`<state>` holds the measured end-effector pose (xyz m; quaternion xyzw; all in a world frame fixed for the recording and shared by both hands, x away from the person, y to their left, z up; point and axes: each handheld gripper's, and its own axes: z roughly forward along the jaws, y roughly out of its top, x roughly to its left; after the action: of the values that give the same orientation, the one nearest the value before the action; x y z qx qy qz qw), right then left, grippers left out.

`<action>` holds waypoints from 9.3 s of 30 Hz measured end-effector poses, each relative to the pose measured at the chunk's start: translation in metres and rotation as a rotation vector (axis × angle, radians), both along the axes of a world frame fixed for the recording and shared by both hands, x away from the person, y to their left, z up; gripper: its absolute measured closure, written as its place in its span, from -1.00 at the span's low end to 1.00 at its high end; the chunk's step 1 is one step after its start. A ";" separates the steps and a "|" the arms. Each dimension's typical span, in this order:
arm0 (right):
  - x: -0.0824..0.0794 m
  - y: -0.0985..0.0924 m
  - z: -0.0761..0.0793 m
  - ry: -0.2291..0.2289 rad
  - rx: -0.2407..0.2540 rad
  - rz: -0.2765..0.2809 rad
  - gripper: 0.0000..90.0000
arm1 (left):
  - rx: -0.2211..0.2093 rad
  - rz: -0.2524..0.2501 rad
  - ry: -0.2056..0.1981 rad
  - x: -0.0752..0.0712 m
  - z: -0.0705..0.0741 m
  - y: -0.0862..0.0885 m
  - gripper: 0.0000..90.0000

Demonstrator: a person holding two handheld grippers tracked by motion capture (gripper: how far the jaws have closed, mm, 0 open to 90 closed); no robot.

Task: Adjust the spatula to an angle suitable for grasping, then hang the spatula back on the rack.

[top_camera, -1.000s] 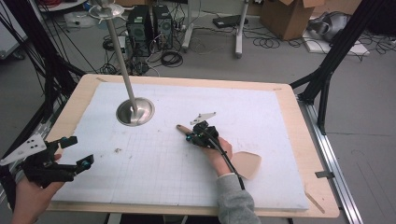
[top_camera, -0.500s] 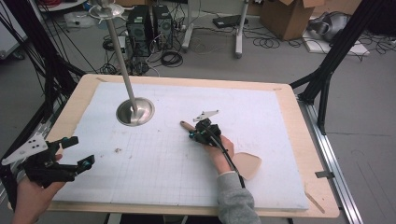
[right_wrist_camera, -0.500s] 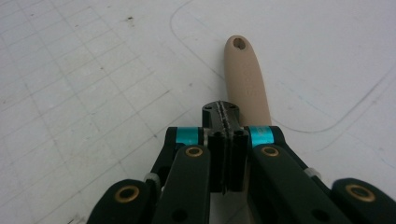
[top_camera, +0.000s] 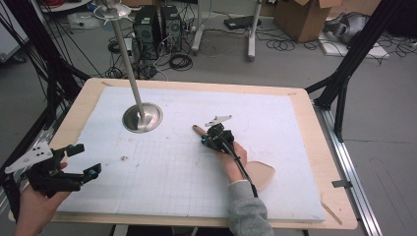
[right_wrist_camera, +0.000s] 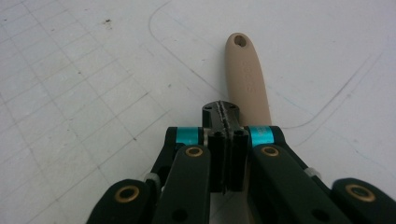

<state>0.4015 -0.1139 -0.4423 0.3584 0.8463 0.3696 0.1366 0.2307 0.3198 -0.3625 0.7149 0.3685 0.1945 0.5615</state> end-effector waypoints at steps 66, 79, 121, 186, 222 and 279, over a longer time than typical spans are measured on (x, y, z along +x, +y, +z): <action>-0.097 -0.123 0.065 -0.134 0.245 -0.028 -0.40 | 0.009 -0.012 0.010 -0.005 0.000 -0.005 -0.95; -0.079 -0.107 0.057 -0.104 0.190 -0.004 -0.41 | -0.003 0.013 0.007 -0.010 0.000 0.003 -0.95; -0.041 -0.085 0.022 0.038 -0.016 0.034 -0.29 | 0.020 0.005 0.032 -0.006 -0.005 -0.002 -0.95; -0.038 -0.075 0.020 0.129 -0.074 0.003 0.74 | 0.009 0.036 0.053 -0.006 -0.013 0.012 -0.95; -0.046 -0.071 0.073 -0.009 0.091 0.046 0.75 | 0.003 0.056 0.032 -0.012 -0.007 0.020 -0.95; -0.008 -0.011 0.194 -0.133 0.166 0.189 0.75 | -0.033 0.066 0.063 -0.012 -0.013 0.039 -0.95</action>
<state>0.3932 -0.1252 -0.2485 0.2619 0.8319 0.4725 0.1266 0.2187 0.3586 -0.3753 0.6987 0.4126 0.1842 0.5547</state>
